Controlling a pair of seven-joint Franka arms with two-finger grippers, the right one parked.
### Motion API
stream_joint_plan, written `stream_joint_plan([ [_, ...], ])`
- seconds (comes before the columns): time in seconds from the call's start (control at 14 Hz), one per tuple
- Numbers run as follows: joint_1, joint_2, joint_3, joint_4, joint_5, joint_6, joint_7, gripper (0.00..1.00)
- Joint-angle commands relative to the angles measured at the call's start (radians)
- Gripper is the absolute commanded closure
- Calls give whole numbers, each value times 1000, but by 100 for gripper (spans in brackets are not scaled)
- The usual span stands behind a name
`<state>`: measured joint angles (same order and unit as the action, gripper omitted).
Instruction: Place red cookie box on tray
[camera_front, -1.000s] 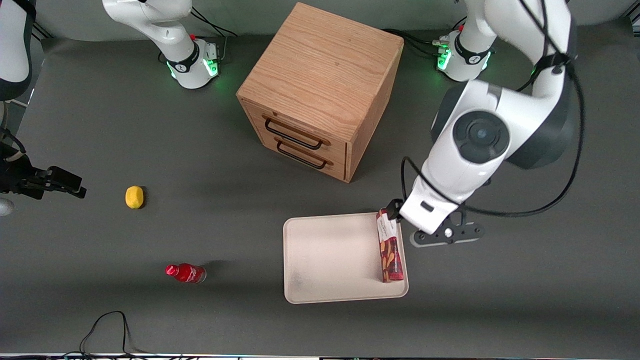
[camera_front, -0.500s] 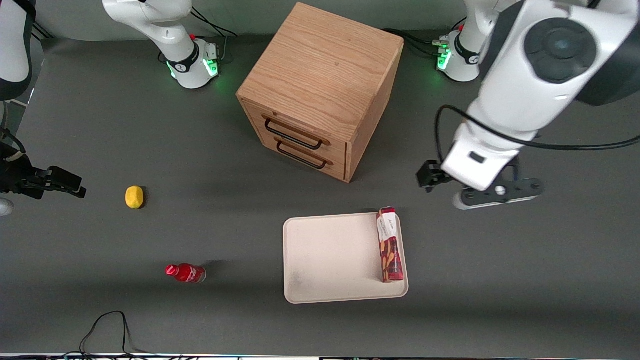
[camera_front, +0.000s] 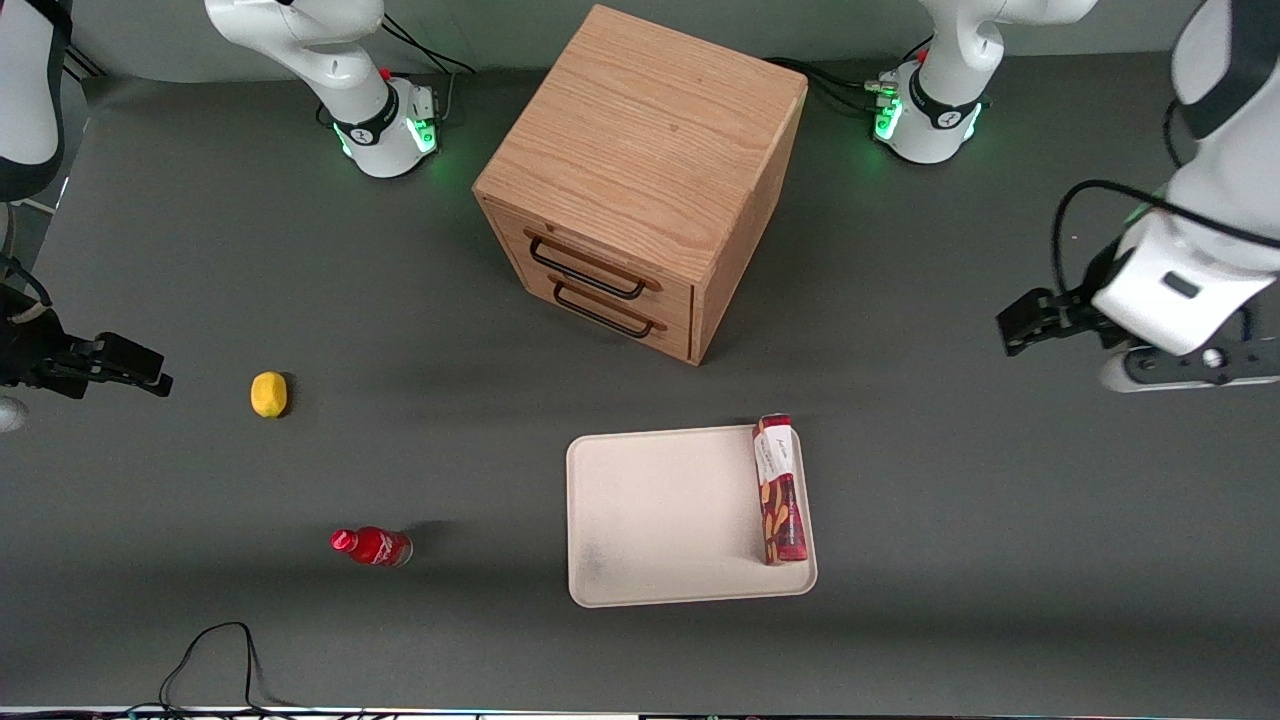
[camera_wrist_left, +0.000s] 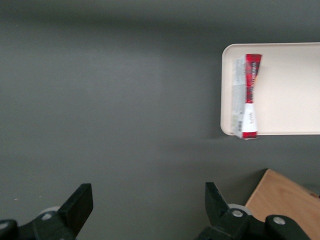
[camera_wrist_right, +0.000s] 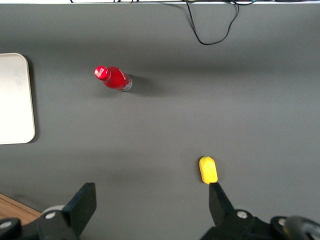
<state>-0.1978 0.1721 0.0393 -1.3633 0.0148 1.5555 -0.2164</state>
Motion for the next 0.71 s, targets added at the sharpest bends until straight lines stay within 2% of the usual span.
stream_joint_plan([
  [0.0,78,-104,-9,-118,-4,5,90,0],
  [0.43,104,-155,-9,-126,-4,-60,104,0],
  [0.64,230,-163,-143,-125,-4,-80,104,0],
])
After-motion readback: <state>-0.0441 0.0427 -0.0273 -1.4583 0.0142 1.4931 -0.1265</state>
